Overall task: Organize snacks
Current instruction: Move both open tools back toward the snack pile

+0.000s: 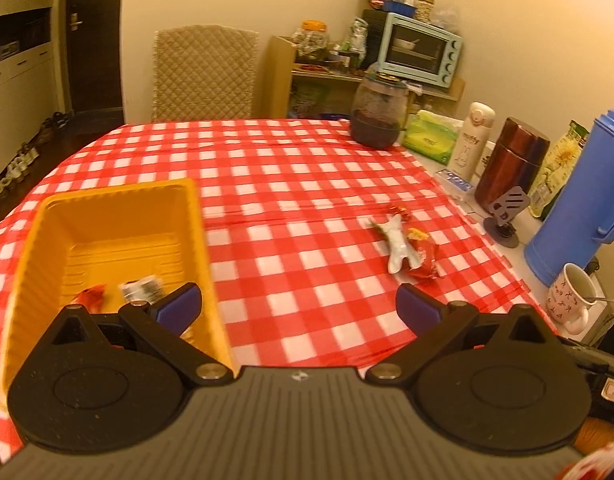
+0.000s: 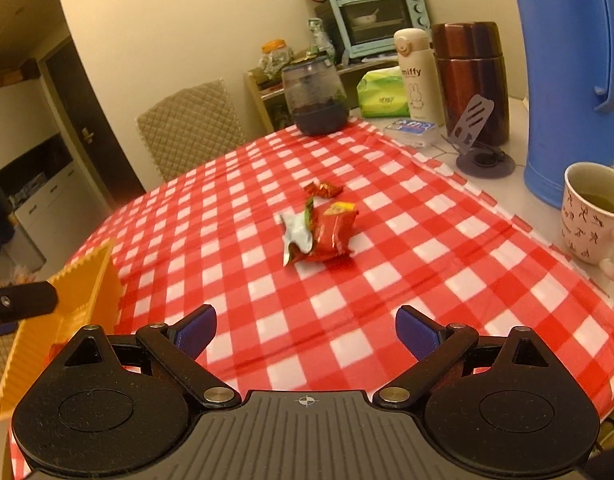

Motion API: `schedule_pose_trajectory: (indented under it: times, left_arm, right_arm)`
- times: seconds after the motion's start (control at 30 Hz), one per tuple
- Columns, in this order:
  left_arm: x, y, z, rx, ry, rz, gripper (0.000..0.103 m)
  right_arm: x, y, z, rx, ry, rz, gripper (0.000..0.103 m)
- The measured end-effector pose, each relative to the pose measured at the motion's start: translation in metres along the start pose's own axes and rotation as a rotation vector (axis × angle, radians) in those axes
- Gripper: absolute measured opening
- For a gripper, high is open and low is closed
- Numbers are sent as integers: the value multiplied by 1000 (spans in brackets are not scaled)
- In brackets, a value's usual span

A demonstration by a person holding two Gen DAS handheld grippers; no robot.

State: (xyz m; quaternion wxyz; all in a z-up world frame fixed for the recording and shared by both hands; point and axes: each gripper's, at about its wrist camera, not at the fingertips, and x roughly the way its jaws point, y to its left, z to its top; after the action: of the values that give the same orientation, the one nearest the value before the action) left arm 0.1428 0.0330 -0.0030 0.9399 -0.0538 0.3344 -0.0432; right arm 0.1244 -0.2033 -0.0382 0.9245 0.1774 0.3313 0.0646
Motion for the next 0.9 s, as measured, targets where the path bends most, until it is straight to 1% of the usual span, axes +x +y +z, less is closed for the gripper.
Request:
schedule_pose_trajectory:
  times: [0.2,0.3,0.37,0.43,0.5,0.57,0.67,0.77,0.9]
  left_arm:
    - [24,-16,14,23,-2,-22,102]
    - [37,-23,19,36,2,-30,102]
    - [46,-26,22,43,5,-32,102]
    - [54,-28,23,48,9,-33,102]
    - [63,-30,26,55,15,-30,102]
    - [72,-32,27,65,17,-22,102]
    - [87,-37,30,98,21,15,102]
    - [100,-38,33,102,23,10,102]
    - [116,-39,37,98,28,4,102]
  right_arm:
    - [18,-5,30,-38,1,4,95]
    - [30,-8,41,-83,-11,-16,95]
    - [39,-15,47,-84,-12,-24,95]
    - [47,-23,52,-81,-11,-40,93]
    - [56,-31,57,-71,0,-46,83]
    - [66,-38,60,-60,14,-52,79]
    - [80,-43,63,-49,39,-50,69]
    - [93,-44,65,-47,67,-34,57]
    - [108,-38,64,-55,92,-4,47]
